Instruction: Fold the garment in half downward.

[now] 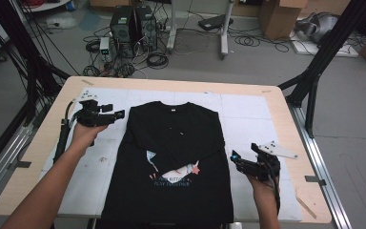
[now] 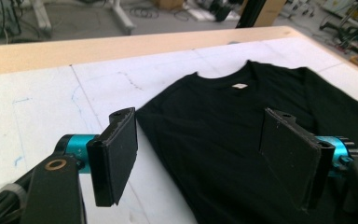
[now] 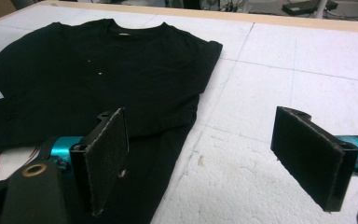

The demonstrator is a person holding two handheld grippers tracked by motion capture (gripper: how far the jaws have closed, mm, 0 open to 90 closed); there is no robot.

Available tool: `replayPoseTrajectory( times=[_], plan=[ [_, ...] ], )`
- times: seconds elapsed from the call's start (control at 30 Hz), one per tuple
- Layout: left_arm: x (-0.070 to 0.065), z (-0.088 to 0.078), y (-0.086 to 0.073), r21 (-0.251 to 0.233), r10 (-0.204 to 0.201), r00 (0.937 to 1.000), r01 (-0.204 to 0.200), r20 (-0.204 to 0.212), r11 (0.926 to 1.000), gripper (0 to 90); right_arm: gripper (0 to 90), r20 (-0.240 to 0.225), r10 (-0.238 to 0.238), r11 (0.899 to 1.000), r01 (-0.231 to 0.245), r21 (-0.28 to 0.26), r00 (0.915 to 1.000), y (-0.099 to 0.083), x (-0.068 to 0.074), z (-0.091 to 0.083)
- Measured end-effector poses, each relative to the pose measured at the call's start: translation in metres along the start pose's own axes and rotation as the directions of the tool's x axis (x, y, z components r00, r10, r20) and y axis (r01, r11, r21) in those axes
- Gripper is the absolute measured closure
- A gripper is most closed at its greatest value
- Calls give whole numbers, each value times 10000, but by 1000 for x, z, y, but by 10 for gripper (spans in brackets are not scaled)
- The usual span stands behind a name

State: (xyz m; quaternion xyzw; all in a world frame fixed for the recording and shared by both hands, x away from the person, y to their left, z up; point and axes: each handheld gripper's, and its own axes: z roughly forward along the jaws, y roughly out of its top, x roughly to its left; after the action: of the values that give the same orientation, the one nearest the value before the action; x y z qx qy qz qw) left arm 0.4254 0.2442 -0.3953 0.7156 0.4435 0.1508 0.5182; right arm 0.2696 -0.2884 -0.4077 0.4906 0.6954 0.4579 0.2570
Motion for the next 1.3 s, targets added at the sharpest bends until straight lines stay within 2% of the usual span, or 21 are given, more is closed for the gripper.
replayPoseTrajectory(
  times=[0.1,0.17,0.23,0.33,0.53,0.63,0.67,0.73,0.83,0.93,1.03,1.17,1.3],
  plan=[
    [5,14,7,57,-318,9995,318,-10,9995,282,179,60,-5,10000,5,7,10000,-1,-1,0],
    [6,21,11,14,-163,9999,163,41,9999,282,179,91,98,9999,-99,18,9999,-1,-1,1],
    [9,28,12,19,-265,9996,265,-63,9996,280,179,144,136,9999,-137,18,9998,-2,-2,1],
    [17,38,4,251,-429,9986,438,-324,9987,275,179,167,166,9998,-167,80,9997,-2,-3,3],
    [25,60,-15,1056,-296,9970,370,-716,9937,315,179,180,120,9995,-125,274,9998,-4,-2,7],
    [25,67,-21,1443,-89,9965,209,-834,9893,342,179,192,85,9995,-91,296,9998,-4,-1,9],
    [25,69,-23,1624,7,9965,130,-835,9866,356,179,170,75,9995,-81,318,9998,-4,-1,10],
    [24,70,-23,1669,114,9947,58,-1020,9860,389,179,178,22,9993,-29,373,9998,-4,0,11],
    [24,70,-23,1646,53,9931,142,-1170,9863,429,179,170,32,9990,-40,456,9999,-4,0,13],
    [20,72,-23,1710,408,9893,-164,-1403,9851,460,179,142,3,9989,-10,468,9999,-3,0,15],
    [16,74,-22,1781,866,9860,-605,-1426,9822,497,179,132,-12,9989,6,473,9999,-3,0,17],
    [20,74,-22,1711,473,9878,-216,-1481,9850,521,179,103,31,9986,-36,521,9999,-2,1,18],
    [15,75,-22,1857,856,9851,-571,-1493,9809,517,180,60,-28,9987,25,512,10000,-1,3,20]
  ],
)
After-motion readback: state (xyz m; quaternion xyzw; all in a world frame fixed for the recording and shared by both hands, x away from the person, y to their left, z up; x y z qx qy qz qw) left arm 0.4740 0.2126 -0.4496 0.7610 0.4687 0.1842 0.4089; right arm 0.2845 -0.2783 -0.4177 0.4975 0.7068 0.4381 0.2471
